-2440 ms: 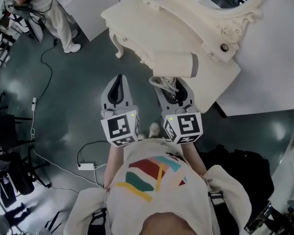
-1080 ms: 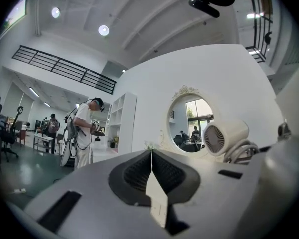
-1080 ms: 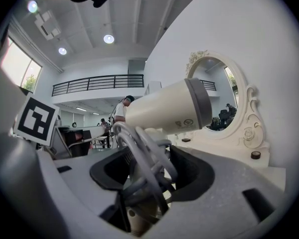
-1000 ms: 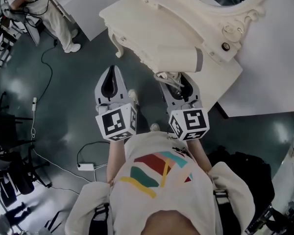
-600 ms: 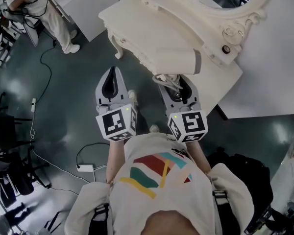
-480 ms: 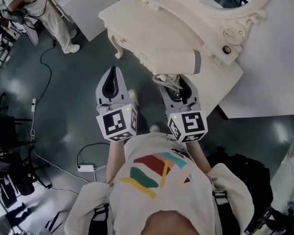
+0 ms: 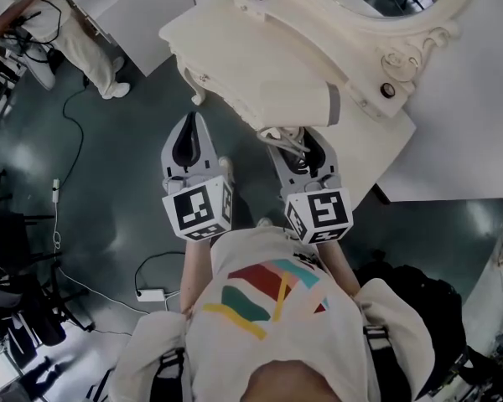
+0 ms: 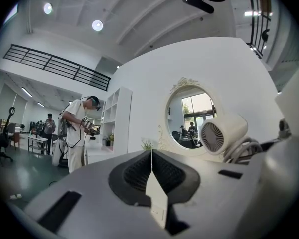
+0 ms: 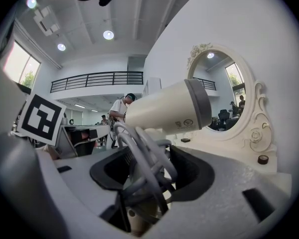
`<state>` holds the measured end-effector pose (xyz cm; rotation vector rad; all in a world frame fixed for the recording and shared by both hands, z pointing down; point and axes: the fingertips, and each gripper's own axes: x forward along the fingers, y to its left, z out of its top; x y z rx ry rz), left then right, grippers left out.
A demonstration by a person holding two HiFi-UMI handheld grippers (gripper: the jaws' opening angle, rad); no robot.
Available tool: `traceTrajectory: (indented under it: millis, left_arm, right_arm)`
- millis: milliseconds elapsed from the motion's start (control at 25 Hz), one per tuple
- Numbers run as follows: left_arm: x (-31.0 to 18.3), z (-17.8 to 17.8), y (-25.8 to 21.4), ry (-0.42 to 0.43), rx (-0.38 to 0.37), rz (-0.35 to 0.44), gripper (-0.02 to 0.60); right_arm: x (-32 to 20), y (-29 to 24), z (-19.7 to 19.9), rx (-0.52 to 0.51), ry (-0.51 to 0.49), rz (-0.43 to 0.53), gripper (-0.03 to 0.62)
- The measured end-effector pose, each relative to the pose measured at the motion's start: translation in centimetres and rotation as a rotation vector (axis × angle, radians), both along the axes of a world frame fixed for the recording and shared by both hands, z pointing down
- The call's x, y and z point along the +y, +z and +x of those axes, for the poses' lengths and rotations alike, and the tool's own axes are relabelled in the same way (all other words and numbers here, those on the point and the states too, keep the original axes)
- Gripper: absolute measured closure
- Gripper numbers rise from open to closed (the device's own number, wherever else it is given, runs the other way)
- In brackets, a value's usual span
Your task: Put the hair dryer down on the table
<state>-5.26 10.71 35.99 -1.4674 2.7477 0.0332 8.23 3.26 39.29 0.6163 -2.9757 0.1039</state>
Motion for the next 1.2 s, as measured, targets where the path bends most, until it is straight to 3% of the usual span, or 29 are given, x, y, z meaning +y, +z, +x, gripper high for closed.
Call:
traceTrajectory:
  millis: [240,520,1200]
  left_arm:
    - [-3.4,-1.9,0.8,0.031,-0.013,-0.04,0.575]
    - [-7.1,-5.6,0.2,0.059,-0.004,-0.02,0.575]
    - [-15.8,-18.9,-0.8,0.153,0.013,-0.035,0.575]
  right_arm:
    - [-2.7,-0.1,-2.2,-0.001,0.028,0.006,0.379]
    - [-6.2,0.0,-6.1,0.014,0.05,0.006,0.379]
    - [-14.7,-1.5,-18.2,0.004,0.169,-0.003,0.379]
